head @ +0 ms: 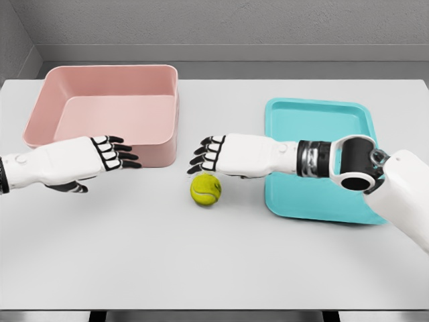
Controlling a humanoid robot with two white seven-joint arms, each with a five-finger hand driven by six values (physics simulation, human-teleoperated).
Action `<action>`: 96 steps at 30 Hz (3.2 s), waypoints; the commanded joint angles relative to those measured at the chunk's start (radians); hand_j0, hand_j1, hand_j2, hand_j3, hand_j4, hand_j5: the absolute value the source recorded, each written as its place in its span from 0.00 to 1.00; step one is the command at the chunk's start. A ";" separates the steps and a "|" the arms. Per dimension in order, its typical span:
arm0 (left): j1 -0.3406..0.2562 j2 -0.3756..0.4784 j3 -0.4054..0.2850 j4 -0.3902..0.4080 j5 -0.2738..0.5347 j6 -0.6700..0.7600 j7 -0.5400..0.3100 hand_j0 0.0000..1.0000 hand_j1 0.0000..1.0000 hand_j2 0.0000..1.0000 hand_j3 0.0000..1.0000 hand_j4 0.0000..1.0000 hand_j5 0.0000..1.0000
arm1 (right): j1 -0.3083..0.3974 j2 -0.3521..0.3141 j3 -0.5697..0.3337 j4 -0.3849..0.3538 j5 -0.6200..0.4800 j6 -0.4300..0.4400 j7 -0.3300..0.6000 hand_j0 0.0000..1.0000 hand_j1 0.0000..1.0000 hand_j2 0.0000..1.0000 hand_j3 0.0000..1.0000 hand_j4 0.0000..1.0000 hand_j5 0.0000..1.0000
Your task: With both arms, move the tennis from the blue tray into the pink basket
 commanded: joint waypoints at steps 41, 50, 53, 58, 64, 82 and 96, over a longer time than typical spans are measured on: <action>-0.304 -0.426 -0.366 0.211 0.017 0.001 -0.052 1.00 1.00 1.00 1.00 1.00 1.00 | 0.683 0.088 -0.973 -0.067 -0.481 0.003 -0.003 1.00 1.00 1.00 1.00 1.00 1.00; -0.313 -0.462 -0.388 0.256 0.016 0.001 -0.052 1.00 1.00 1.00 1.00 1.00 1.00 | 0.684 0.088 -0.977 -0.051 -0.480 0.003 -0.003 1.00 1.00 1.00 1.00 1.00 1.00; -0.313 -0.462 -0.389 0.256 0.014 0.001 -0.052 1.00 1.00 1.00 1.00 1.00 1.00 | 0.686 0.089 -0.976 -0.051 -0.480 0.003 -0.003 1.00 1.00 1.00 1.00 1.00 1.00; -0.314 -0.468 -0.403 0.279 0.011 0.001 -0.053 1.00 1.00 1.00 1.00 1.00 1.00 | 0.687 0.088 -0.977 -0.038 -0.481 0.003 -0.003 1.00 1.00 1.00 1.00 1.00 1.00; -0.314 -0.483 -0.406 0.293 0.008 0.001 -0.061 1.00 1.00 1.00 1.00 1.00 1.00 | 0.689 0.089 -0.976 -0.057 -0.486 0.003 -0.003 1.00 1.00 1.00 1.00 1.00 1.00; -0.313 -0.491 -0.409 0.288 0.010 0.001 -0.133 0.58 0.58 0.58 0.58 0.58 0.58 | 0.690 0.091 -0.979 -0.057 -0.487 0.003 -0.004 1.00 1.00 1.00 1.00 1.00 1.00; -0.327 -0.479 -0.369 0.222 0.022 0.001 -0.133 0.59 0.59 0.59 0.59 0.59 0.59 | 0.692 0.091 -0.977 -0.057 -0.487 0.003 -0.004 1.00 1.00 1.00 1.00 1.00 1.00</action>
